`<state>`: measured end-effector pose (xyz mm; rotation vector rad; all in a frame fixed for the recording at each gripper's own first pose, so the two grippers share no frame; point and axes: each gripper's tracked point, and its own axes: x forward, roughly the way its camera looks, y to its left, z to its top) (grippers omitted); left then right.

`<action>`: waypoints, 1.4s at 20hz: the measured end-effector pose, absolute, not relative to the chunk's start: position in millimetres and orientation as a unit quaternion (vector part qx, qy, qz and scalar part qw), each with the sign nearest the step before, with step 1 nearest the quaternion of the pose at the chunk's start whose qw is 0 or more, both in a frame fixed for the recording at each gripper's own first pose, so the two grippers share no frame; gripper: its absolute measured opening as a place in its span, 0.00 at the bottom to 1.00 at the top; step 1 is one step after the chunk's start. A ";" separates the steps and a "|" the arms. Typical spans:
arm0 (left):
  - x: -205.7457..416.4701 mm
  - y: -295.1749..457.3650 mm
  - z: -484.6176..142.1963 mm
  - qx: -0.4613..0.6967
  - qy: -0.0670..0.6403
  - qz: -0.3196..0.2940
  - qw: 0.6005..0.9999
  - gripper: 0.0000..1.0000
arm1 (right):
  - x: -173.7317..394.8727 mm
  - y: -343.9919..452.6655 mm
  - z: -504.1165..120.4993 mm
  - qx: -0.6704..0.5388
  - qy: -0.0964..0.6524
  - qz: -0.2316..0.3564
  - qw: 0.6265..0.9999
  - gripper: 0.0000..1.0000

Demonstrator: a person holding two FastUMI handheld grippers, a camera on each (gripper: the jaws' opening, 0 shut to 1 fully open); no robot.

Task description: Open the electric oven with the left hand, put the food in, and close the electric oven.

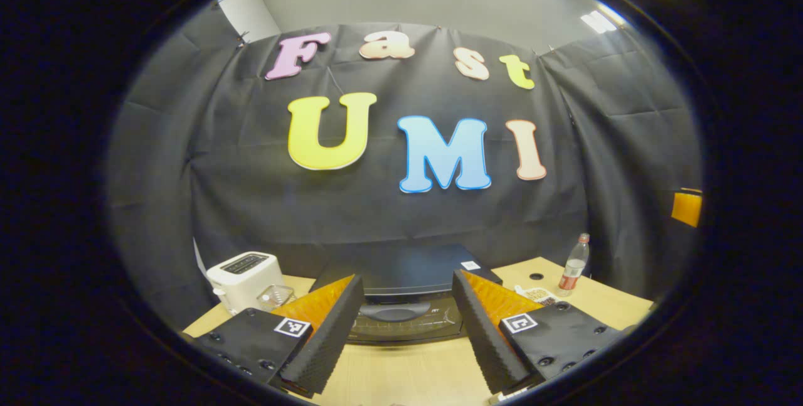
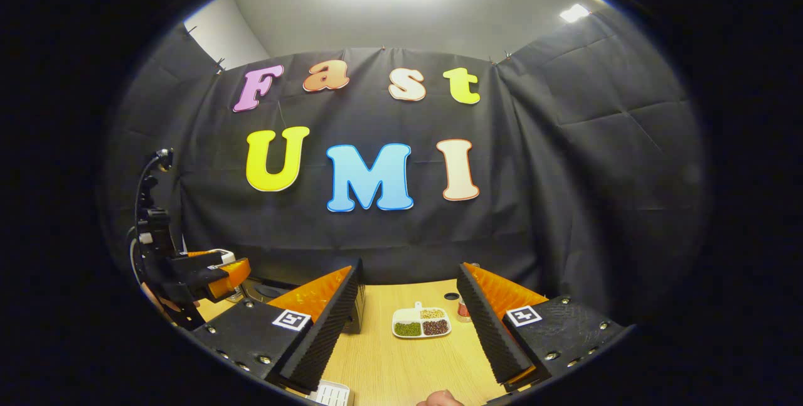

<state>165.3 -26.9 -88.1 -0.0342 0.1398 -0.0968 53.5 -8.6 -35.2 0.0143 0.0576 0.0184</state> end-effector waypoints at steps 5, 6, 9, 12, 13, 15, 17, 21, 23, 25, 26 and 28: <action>91.1 -30.9 -37.8 0.002 0.039 -0.007 0.999 0.99 | 33.0 -35.1 -29.0 0.014 0.019 0.035 0.999 0.97; 74.7 -32.6 -31.8 0.005 0.036 0.000 0.999 0.99 | 30.1 -39.7 -29.7 0.013 0.018 0.041 0.999 0.97; 33.0 -41.1 -18.9 0.002 0.028 0.010 1.000 0.99 | 16.5 -46.1 -25.6 0.011 0.013 0.053 0.998 0.98; -2.0 -39.7 -11.1 0.008 0.024 0.011 1.000 0.99 | 2.5 -48.3 -22.1 0.023 0.008 0.057 0.998 0.98; -12.7 -36.4 -8.7 0.012 0.025 0.014 1.000 0.99 | -0.3 -47.2 -22.1 0.024 0.009 0.058 0.998 0.97; -26.1 -30.3 -2.9 0.014 0.020 0.015 1.000 0.94 | -4.6 -42.8 -27.1 0.022 0.012 0.055 0.998 0.97; -33.0 -24.7 -4.2 0.006 0.023 0.012 1.000 0.99 | -7.0 -38.0 -28.0 0.036 0.017 0.051 0.998 0.97; -30.5 -6.6 -3.5 -0.008 0.022 0.022 0.999 0.97 | -8.4 -25.0 -26.6 0.039 0.016 0.049 0.998 0.97; -29.3 1.1 -2.7 -0.010 0.022 0.023 0.999 0.94 | -8.3 -17.7 -23.9 0.035 0.014 0.050 0.998 0.97; -28.6 9.3 -4.4 -0.007 0.023 0.028 0.999 0.90 | -9.4 -13.4 -24.1 0.030 0.015 0.052 0.998 0.97; -28.3 12.6 -4.3 -0.007 0.022 0.030 0.999 0.93 | -8.9 -10.2 -24.4 0.027 0.015 0.053 0.998 0.97; -28.5 16.8 -4.2 -0.013 0.023 0.031 0.999 0.98 | -8.8 -8.5 -24.8 0.020 0.016 0.054 0.998 0.97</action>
